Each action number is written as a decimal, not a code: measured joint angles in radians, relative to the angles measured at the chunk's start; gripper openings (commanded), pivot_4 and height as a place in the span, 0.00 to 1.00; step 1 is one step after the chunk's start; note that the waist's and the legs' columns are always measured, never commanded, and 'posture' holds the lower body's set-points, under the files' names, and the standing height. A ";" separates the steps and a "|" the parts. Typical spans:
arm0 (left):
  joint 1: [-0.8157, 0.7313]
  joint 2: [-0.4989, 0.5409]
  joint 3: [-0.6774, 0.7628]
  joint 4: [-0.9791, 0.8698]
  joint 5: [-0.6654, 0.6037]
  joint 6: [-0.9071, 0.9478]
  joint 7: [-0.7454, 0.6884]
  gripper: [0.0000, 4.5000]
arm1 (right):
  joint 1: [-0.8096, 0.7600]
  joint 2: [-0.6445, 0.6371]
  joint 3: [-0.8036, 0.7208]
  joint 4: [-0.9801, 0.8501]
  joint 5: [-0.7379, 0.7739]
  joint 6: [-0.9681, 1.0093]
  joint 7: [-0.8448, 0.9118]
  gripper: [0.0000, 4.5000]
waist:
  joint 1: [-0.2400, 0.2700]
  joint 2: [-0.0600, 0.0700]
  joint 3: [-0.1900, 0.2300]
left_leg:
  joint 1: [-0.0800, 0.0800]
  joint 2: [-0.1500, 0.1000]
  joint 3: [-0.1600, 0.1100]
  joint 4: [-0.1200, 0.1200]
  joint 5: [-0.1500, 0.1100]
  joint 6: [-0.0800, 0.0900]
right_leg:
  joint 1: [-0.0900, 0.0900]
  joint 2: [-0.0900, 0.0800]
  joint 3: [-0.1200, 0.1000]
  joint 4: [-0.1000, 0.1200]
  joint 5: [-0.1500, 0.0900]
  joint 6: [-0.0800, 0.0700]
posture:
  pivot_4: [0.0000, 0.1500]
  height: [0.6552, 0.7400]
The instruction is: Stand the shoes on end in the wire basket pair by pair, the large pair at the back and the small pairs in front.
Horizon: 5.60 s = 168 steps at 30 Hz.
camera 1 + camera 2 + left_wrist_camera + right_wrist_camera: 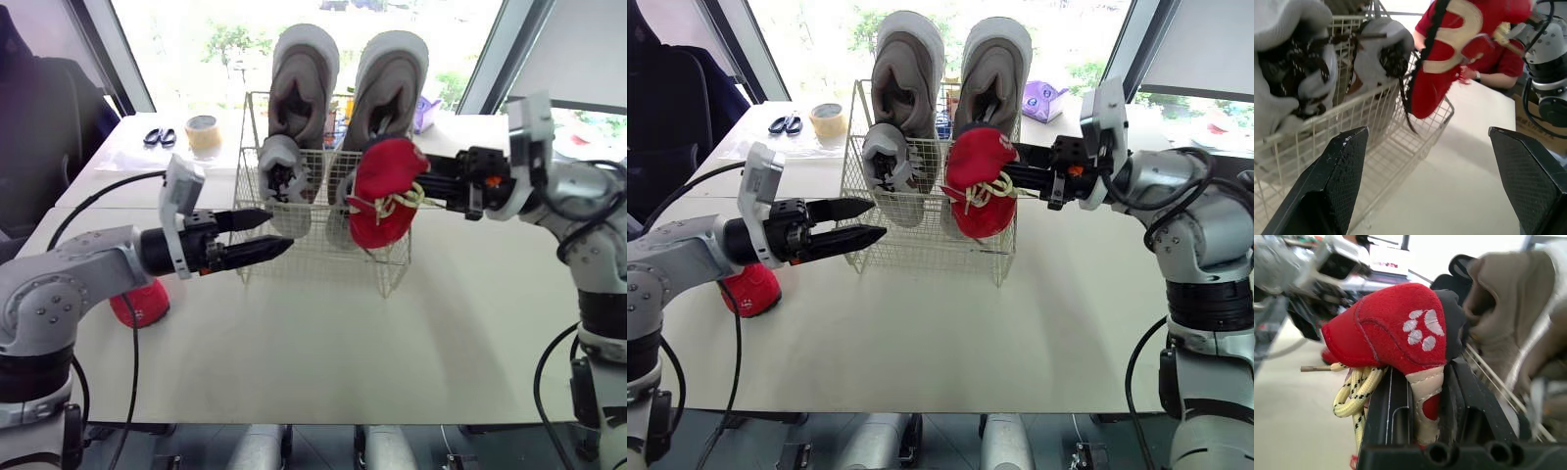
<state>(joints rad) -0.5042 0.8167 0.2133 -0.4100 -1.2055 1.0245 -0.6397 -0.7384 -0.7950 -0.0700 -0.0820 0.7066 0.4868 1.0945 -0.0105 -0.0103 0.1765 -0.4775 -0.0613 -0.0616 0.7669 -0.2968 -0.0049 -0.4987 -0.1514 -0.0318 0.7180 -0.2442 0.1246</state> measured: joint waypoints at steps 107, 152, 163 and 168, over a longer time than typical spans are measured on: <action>-0.286 0.183 0.080 0.954 0.312 0.582 0.727 0.02 | -0.078 -0.190 0.092 -0.225 0.088 0.308 0.276 1.00 | 0.003 -0.008 0.001 | 0.000 -0.001 -0.002 -0.007 0.002 -0.006 | -0.005 -0.004 0.000 0.001 0.002 0.004 | 1.00 0.01; 0.170 -0.371 -0.176 -0.136 0.787 -0.621 0.400 0.02 | -0.115 -0.178 -0.017 -0.282 0.239 0.628 0.089 1.00 | 0.027 -0.014 0.000 | 0.001 0.000 0.000 0.003 0.000 -0.001 | 0.002 -0.003 -0.002 0.000 0.001 -0.002 | 1.00 0.01; 0.250 -0.486 -0.165 -0.057 0.766 -0.645 0.376 0.02 | 0.017 -0.164 -0.079 -0.406 0.405 0.713 -0.088 1.00 | 0.029 -0.007 -0.006 | 0.002 0.000 0.000 0.004 0.000 0.000 | 0.004 -0.003 -0.003 0.000 0.001 -0.001 | 1.00 0.01; 0.259 -0.494 -0.141 -0.058 0.722 -0.609 0.369 0.02 | 0.036 -0.160 -0.090 -0.406 0.423 0.699 -0.132 1.00 | 0.029 -0.007 -0.006 | 0.002 0.000 0.000 0.004 0.000 0.000 | 0.005 -0.002 -0.003 0.000 0.001 -0.001 | 1.00 0.01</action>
<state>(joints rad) -0.2448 0.3226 0.0727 -0.4684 -0.4835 0.4159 -0.2705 -0.7029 -0.9550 -0.1600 -0.4875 1.1295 1.1858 0.9627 0.0182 -0.0177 0.1700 -0.4752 -0.0612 -0.0618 0.7706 -0.2971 -0.0052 -0.4941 -0.1536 -0.0353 0.7178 -0.2432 0.1233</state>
